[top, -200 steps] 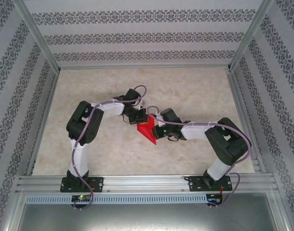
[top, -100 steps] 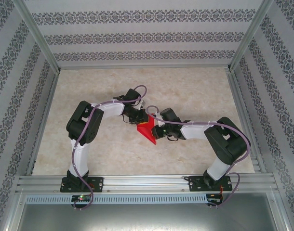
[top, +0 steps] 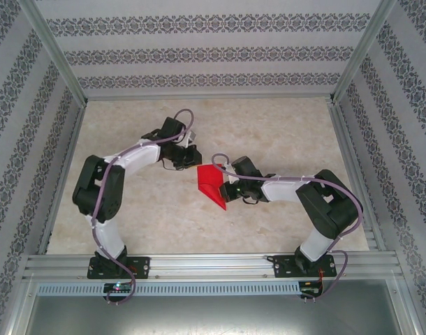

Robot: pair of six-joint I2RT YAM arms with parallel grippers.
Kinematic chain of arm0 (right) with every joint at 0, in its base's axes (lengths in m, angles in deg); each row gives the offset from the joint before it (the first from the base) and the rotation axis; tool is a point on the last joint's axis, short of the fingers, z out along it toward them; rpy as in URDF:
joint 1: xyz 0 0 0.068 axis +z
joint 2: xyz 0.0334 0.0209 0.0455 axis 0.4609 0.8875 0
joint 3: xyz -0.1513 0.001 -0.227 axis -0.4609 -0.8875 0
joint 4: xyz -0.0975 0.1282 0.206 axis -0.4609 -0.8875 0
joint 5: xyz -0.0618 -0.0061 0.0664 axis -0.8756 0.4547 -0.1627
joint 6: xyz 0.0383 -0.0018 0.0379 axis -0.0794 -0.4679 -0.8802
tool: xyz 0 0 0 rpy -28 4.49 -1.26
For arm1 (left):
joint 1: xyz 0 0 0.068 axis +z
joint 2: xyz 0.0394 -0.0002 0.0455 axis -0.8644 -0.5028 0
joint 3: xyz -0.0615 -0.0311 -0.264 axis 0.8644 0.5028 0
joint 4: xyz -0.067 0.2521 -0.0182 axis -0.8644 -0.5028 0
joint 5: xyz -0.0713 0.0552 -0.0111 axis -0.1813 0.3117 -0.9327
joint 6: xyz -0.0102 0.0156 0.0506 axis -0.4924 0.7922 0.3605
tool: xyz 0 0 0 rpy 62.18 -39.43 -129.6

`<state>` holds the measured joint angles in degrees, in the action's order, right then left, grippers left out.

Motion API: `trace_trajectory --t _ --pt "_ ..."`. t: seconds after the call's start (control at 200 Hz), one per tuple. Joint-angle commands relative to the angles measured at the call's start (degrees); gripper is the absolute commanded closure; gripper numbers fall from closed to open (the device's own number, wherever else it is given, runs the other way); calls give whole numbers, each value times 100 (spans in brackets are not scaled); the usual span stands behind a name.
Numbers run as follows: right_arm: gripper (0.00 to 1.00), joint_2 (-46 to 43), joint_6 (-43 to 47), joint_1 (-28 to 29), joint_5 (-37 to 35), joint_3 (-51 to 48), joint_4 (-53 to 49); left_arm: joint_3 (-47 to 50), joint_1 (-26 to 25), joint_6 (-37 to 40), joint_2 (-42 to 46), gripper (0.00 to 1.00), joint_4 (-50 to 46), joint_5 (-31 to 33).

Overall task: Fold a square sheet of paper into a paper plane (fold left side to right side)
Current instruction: Third fold the triangle at the center of the table.

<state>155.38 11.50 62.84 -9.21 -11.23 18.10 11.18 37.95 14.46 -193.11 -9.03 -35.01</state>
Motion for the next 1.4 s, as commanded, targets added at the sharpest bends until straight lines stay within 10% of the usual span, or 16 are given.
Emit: trace_trajectory --t 0.0,0.355,1.394 --pt "100 139 106 53 8 7 -525 731 -225 -291 252 90 846 -709" --pt "100 166 143 59 -23 55 -618 1601 -1015 -898 151 91 2365 -809" --pt "100 131 114 33 92 206 -668 2113 -1109 -851 -299 94 2150 4"
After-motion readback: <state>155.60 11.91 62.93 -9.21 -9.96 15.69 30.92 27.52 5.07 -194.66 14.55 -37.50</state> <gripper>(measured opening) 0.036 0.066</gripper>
